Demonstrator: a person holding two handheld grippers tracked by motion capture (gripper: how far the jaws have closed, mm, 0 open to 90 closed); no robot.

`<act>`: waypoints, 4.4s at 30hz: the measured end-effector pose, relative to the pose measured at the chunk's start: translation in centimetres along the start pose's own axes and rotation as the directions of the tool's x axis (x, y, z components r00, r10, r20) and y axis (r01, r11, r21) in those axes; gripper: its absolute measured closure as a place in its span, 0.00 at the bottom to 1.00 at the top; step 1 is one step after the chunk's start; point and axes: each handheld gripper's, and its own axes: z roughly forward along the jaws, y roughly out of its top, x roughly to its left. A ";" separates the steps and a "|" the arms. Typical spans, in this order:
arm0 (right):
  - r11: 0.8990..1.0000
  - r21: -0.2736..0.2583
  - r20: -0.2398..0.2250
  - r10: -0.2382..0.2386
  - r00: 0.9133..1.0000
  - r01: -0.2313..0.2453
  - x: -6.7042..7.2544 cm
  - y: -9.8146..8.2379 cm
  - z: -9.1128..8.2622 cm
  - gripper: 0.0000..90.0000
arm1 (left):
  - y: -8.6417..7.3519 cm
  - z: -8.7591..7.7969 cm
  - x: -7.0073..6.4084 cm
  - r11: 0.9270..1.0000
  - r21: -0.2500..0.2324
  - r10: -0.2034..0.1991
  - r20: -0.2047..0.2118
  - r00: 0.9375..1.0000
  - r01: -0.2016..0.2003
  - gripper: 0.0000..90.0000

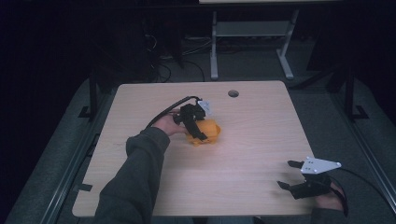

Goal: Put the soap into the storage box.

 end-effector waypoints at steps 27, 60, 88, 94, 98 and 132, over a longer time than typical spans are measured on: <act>1.000 0.010 -0.008 0.000 1.000 0.000 0.1 0.1 0.2 0.16 | -0.1 -1.2 -0.4 1.000 -0.008 0.000 -0.029 1.000 0.000 0.22; 1.000 0.015 0.001 0.002 1.000 -0.002 0.0 0.0 0.2 0.16 | -0.6 -4.4 -1.5 0.999 -0.028 -0.018 -0.080 0.997 0.016 0.24; 1.000 0.022 0.012 0.013 1.000 -0.013 -0.1 0.1 0.3 0.16 | -2.0 -6.4 -3.8 0.997 -0.066 -0.048 -0.091 0.995 0.042 0.23; 1.000 0.021 0.015 0.014 1.000 -0.014 -0.1 0.1 0.4 0.16 | -2.6 -6.8 -4.4 0.997 -0.070 -0.051 -0.093 0.994 0.045 0.23; 1.000 0.030 0.020 0.010 1.000 -0.011 -0.1 0.1 0.5 0.16 | -3.2 -7.4 -5.0 0.996 -0.070 -0.058 -0.092 0.994 0.051 0.23; 0.999 0.040 0.031 0.014 0.999 -0.015 0.1 0.3 0.8 0.16 | -6.4 -8.0 -9.0 0.995 -0.080 -0.066 -0.102 0.993 0.058 0.24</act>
